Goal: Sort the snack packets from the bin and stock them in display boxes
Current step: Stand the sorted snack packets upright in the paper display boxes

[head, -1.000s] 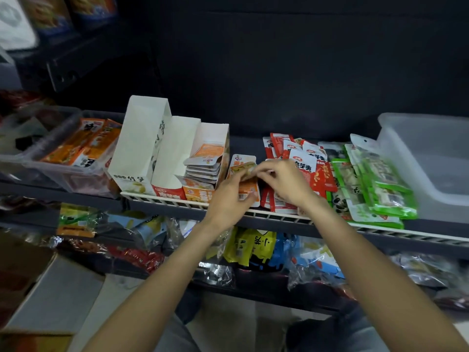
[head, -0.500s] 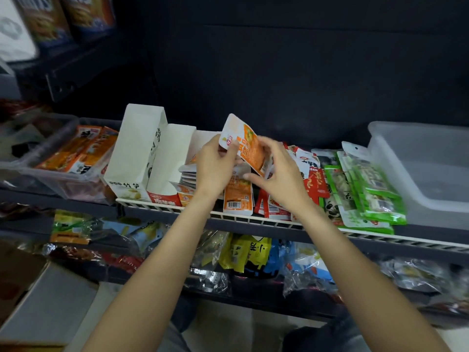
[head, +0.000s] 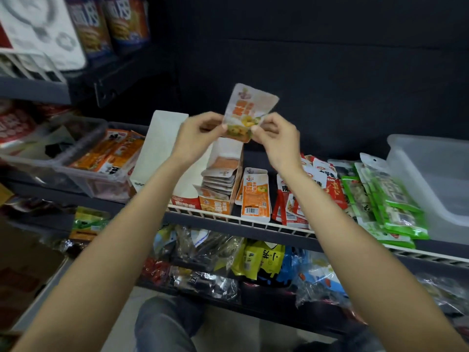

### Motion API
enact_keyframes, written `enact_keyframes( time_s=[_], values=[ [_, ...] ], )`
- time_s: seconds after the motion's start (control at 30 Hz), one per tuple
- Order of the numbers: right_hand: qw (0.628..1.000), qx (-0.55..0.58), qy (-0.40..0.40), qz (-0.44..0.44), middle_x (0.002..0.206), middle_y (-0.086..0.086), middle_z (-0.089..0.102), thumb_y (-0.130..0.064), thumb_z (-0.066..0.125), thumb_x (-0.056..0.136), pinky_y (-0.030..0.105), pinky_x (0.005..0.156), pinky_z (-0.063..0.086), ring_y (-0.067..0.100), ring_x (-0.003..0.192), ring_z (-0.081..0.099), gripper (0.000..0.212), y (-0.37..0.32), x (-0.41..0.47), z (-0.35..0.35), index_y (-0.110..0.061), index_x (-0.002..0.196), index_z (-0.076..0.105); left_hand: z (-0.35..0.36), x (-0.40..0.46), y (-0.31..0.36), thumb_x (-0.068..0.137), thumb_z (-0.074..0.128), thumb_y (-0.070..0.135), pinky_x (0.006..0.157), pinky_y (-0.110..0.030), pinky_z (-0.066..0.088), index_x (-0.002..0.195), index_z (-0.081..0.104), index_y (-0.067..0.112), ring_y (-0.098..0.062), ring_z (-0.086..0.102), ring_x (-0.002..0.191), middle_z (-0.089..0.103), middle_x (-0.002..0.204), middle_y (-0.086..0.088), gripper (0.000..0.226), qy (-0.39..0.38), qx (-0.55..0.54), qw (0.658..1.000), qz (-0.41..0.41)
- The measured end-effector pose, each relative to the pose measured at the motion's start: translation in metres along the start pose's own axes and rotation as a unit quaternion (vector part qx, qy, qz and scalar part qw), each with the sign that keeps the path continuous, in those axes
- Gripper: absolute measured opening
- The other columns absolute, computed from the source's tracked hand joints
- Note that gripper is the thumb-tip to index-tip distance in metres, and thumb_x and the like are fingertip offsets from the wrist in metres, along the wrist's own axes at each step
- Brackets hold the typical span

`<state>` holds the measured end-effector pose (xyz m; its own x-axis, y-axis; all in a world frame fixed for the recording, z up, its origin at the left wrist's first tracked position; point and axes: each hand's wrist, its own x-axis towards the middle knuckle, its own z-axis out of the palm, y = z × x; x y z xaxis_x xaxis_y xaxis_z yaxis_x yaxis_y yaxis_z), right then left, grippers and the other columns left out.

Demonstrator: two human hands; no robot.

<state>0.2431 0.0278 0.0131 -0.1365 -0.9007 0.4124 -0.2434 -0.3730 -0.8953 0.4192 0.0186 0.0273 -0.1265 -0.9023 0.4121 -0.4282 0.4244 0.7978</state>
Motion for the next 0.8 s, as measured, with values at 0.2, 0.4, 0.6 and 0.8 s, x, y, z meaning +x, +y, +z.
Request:
enact_keyframes(
  time_s=[0.2, 0.4, 0.6, 0.8],
  values=[
    [0.964, -0.233, -0.047, -0.117, 0.087, 0.0, 0.071, -0.015, 0.063, 0.089, 0.03, 0.069, 0.056, 0.012, 0.08, 0.067, 0.003, 0.016, -0.005, 0.033, -0.012, 0.09, 0.064, -0.03, -0.002, -0.042, 0.088, 0.066, 0.019, 0.085, -0.019, 0.049, 0.101, 0.068, 0.018, -0.008, 0.064, 0.093, 0.069, 0.099, 0.003, 0.013, -0.047, 0.095, 0.994, -0.041],
    [0.903, -0.386, -0.075, -0.17, 0.105, 0.0, 0.069, -0.018, 0.06, 0.09, 0.034, 0.077, 0.046, 0.022, 0.099, 0.059, 0.015, 0.026, -0.007, 0.036, -0.017, 0.097, 0.074, -0.025, -0.024, -0.047, 0.088, 0.065, 0.019, 0.081, -0.023, 0.049, 0.101, 0.072, 0.018, -0.011, 0.063, 0.095, 0.07, 0.101, 0.004, 0.015, 0.018, 0.158, 0.983, 0.094],
    [0.907, -0.353, -0.228, 0.018, 0.156, 0.006, 0.017, -0.013, 0.047, 0.096, 0.038, 0.111, 0.026, 0.026, 0.142, 0.02, 0.044, 0.031, -0.009, 0.012, -0.022, 0.139, 0.046, -0.014, -0.019, -0.047, 0.097, 0.047, 0.038, 0.096, -0.04, 0.04, 0.123, 0.062, 0.029, -0.021, 0.05, 0.118, 0.063, 0.125, 0.001, 0.032, -0.203, 0.418, 0.881, 0.092],
    [0.905, -0.376, -0.191, 0.057, 0.109, 0.005, 0.068, -0.021, 0.056, 0.093, 0.031, 0.084, 0.051, 0.019, 0.097, 0.065, 0.027, 0.037, -0.035, -0.018, -0.015, 0.119, 0.061, -0.015, -0.022, -0.049, 0.089, 0.042, 0.064, 0.111, -0.044, 0.026, 0.138, 0.046, 0.031, -0.02, 0.034, 0.136, 0.042, 0.146, 0.003, 0.06, -0.287, 0.323, 0.902, -0.021]
  ],
)
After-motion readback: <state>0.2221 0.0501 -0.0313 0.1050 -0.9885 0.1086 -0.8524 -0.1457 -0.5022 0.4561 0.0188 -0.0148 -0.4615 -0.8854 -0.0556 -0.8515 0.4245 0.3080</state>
